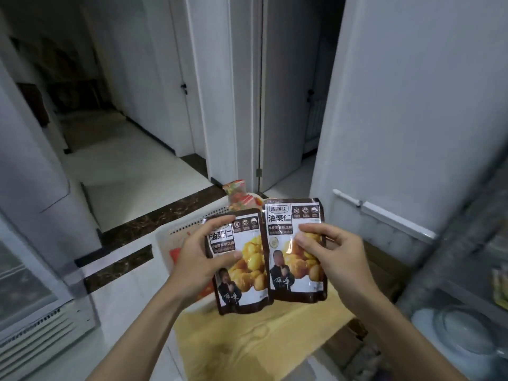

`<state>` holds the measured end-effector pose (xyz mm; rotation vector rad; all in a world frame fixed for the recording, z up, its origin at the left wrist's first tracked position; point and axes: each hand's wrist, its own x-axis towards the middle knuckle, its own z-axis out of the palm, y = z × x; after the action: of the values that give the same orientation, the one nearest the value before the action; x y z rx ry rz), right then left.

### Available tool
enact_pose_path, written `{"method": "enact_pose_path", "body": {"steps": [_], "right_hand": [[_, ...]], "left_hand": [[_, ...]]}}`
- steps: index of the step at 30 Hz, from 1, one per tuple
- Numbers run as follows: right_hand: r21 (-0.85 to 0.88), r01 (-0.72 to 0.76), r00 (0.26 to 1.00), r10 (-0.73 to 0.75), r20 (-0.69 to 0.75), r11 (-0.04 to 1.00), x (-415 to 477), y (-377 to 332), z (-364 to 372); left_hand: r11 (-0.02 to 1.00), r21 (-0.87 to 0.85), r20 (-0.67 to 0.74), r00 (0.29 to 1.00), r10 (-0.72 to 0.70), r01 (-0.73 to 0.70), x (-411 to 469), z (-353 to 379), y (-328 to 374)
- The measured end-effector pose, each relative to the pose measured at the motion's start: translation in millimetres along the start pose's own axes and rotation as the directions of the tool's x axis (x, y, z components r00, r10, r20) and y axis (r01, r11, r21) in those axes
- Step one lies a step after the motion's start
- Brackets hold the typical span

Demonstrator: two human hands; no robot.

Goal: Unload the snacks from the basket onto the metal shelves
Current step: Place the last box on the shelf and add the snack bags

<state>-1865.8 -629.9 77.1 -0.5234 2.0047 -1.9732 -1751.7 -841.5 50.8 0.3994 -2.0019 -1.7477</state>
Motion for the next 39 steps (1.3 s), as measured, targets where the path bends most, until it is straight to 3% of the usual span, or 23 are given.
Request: {"method": "enact_pose_path", "body": {"steps": [10,22,29,32,36,39], "right_hand": [[-0.024,0.015,0.931,-0.022,-0.363,1.0,-139,-48,-153],[-0.001,0.115,0.779,-0.091,-0.62,0.993,-269,-104,-373],[0.077,0.191,0.703,-0.082,-0.706,0.979,-259,-134,-453],[0.118,0.208,0.678,-0.056,-0.733,0.971,-232,-146,-480],[0.117,0.215,0.622,-0.044,-0.782,0.97,-184,-157,-512],[0.105,0.212,0.591,-0.041,-0.806,0.972,-146,-165,-535]], "left_hand": [[0.992,-0.088,0.325,0.939,0.113,-0.089,-57,161,79],[0.957,-0.28,0.429,0.883,0.189,-0.069,-121,410,165],[0.94,-0.291,0.469,0.83,0.303,-0.179,-101,486,225],[0.937,-0.311,0.49,0.817,0.303,-0.161,-66,510,246],[0.938,-0.24,0.487,0.806,0.337,-0.248,-13,549,271],[0.942,-0.21,0.557,0.76,0.336,-0.262,27,582,290]]}}
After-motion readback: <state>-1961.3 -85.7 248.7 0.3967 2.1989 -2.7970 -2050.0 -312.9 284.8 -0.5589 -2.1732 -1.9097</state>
